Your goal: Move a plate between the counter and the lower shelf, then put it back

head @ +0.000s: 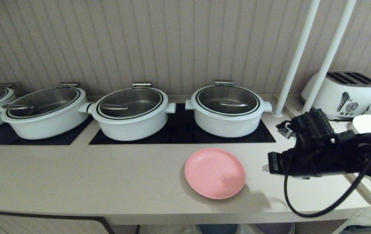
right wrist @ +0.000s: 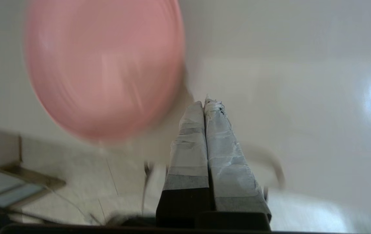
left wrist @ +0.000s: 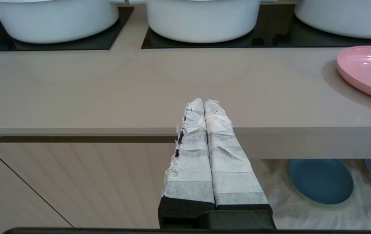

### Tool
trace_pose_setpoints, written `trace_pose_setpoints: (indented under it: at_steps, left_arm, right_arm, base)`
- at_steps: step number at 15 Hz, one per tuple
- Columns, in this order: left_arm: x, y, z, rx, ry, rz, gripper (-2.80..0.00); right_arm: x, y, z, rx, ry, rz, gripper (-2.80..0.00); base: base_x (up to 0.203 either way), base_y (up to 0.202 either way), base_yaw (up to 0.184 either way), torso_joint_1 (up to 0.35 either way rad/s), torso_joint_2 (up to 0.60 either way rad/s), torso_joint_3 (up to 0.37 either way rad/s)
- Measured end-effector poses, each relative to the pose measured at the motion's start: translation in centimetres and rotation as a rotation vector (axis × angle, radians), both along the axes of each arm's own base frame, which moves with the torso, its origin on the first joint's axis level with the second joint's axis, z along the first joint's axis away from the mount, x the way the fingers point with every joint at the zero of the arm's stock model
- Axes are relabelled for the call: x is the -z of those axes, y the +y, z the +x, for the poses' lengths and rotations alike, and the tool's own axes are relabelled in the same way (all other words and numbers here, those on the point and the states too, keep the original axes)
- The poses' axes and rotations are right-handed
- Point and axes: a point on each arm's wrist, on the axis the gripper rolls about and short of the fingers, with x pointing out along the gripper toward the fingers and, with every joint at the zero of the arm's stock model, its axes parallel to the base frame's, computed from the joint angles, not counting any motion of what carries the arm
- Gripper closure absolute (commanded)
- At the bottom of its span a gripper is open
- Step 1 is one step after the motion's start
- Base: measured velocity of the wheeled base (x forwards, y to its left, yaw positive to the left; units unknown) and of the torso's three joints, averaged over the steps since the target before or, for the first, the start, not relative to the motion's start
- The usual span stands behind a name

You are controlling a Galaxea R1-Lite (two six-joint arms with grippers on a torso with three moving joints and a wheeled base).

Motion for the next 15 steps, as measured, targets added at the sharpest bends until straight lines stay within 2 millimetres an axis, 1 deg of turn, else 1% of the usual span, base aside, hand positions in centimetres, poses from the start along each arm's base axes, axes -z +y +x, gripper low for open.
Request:
trace_pose_setpoints:
  at_steps: [2,4,8,10,15]
  left_arm:
    - [0.0,0.0,0.0,0.000,0.000,0.000,0.00]
    - [0.0,0.0,0.0,0.000,0.000,0.000,0.00]
    - [0.0,0.0,0.0,0.000,0.000,0.000,0.00]
    - [0.0,0.0,0.0,0.000,0.000,0.000,0.00]
    - [0.0,0.0,0.0,0.000,0.000,0.000,0.00]
  right_arm:
    - [0.3,-1.0,-1.9,0.012,0.017,-0.011,0.00]
    - [0.0,-1.8,-3.8,0.016,0.012,-0.013,0.00]
    - [-1.4,-2.8,-6.3,0.047,-0.057,-0.029,0.00]
    - [-1.6,-3.4,-7.7,0.089,-0.088,-0.069,0.00]
    - [-2.0,-4.7,-11.2,0.120,-0.146,-0.083,0.00]
  base:
    - [0.000,0.000,0.000,0.000,0.00,0.000]
    - [0.000,0.000,0.000,0.000,0.00,0.000]
    - [0.000,0.000,0.000,0.000,0.00,0.000]
    - [0.000,0.000,0.000,0.000,0.00,0.000]
    - [0.000,0.000,0.000,0.000,0.00,0.000]
